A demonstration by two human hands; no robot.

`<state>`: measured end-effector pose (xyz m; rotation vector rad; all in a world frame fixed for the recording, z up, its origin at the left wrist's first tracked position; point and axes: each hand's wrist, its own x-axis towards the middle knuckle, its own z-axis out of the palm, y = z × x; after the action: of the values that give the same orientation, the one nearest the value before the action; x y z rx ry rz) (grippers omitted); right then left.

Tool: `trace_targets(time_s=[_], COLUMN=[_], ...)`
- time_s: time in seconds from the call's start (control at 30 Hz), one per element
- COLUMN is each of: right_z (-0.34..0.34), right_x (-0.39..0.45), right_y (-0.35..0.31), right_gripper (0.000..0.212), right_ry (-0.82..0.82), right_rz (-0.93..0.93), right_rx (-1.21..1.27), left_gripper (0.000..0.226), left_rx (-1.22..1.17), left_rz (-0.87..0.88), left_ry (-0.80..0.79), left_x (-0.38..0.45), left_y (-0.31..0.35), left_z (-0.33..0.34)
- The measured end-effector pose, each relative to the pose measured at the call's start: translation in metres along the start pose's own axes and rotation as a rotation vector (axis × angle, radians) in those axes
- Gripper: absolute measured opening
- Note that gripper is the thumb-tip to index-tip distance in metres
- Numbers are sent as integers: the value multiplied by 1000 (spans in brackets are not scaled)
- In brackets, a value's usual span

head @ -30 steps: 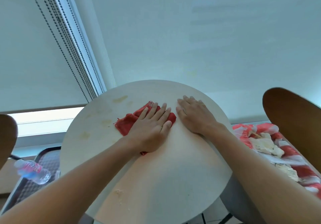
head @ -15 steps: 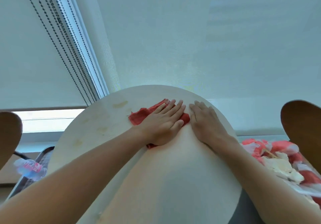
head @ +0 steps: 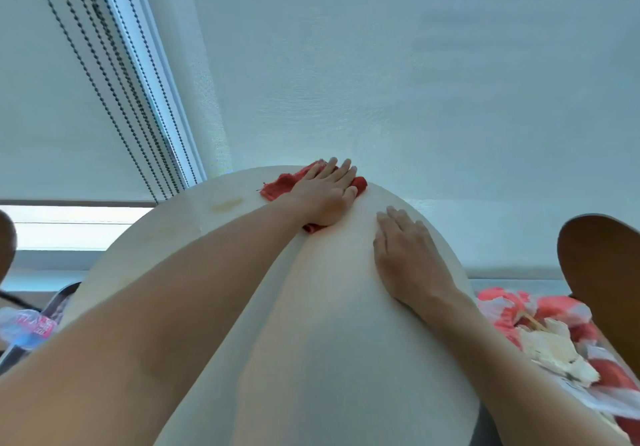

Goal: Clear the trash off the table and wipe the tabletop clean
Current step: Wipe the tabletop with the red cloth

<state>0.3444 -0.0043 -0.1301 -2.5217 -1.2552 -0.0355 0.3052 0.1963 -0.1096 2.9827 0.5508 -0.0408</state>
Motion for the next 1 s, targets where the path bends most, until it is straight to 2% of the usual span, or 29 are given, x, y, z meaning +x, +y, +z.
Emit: trace_targets(time_s=[0.2,0.53,0.7,1.0], right_z=[-10,-20,-15,1], right_x=[-4,-10,-16,-33], right_y=[-6,-20,-39,-111], right_gripper=[48,47,56,58], right_ry=[-11,-61,-120,-177], right_rz=[28,82,72,-179], right_rx=[47,23,-34,17], left_gripper=[62,64,64,62], left_rx=[-50,-103,-113,-52], left_rz=[-170,-371,-374,-250], left_ry=[26,81,79,113], left_x=[-15,-94,-135,-212], left_y=[-28,-57,-49,-24], left_z=[-3,2,4,12])
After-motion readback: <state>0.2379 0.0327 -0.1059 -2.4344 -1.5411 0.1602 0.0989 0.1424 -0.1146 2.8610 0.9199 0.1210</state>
